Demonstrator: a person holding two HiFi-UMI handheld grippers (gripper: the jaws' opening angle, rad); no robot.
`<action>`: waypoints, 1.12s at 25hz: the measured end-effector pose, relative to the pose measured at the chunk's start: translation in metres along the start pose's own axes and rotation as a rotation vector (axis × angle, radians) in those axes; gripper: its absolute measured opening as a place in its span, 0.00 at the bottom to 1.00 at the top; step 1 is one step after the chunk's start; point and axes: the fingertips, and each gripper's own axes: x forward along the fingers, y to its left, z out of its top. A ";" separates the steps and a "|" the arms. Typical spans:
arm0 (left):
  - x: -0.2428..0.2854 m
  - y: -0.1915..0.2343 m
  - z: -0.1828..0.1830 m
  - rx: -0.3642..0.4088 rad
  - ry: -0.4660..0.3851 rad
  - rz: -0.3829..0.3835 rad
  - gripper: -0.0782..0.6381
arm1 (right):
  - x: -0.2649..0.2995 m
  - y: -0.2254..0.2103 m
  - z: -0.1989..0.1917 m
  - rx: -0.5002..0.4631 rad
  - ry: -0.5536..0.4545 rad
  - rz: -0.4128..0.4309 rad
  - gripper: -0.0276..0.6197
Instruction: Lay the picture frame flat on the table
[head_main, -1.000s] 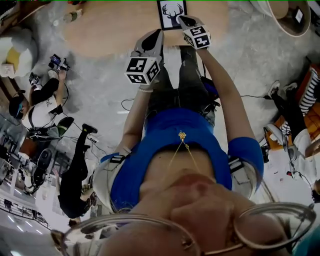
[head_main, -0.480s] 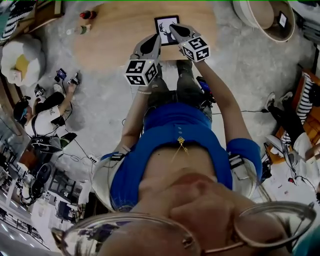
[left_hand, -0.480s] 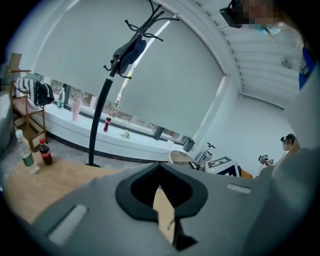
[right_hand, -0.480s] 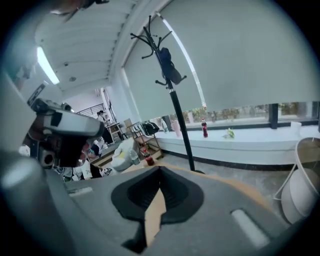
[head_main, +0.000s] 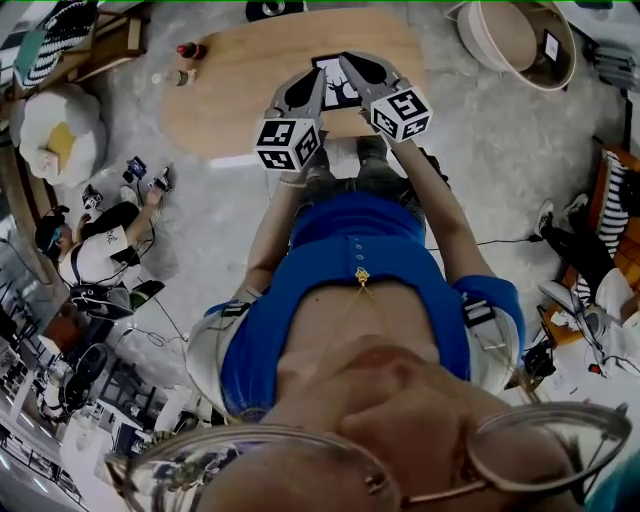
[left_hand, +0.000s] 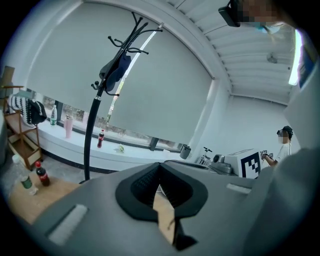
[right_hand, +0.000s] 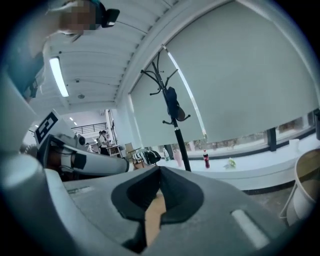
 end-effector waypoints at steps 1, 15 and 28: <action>-0.002 -0.005 0.003 0.004 -0.009 -0.003 0.10 | -0.004 0.004 0.009 -0.013 -0.018 0.003 0.05; -0.032 -0.051 0.061 0.121 -0.149 -0.019 0.10 | -0.043 0.033 0.091 -0.145 -0.186 -0.028 0.05; -0.046 -0.063 0.067 0.184 -0.172 0.001 0.10 | -0.053 0.055 0.095 -0.198 -0.164 0.019 0.05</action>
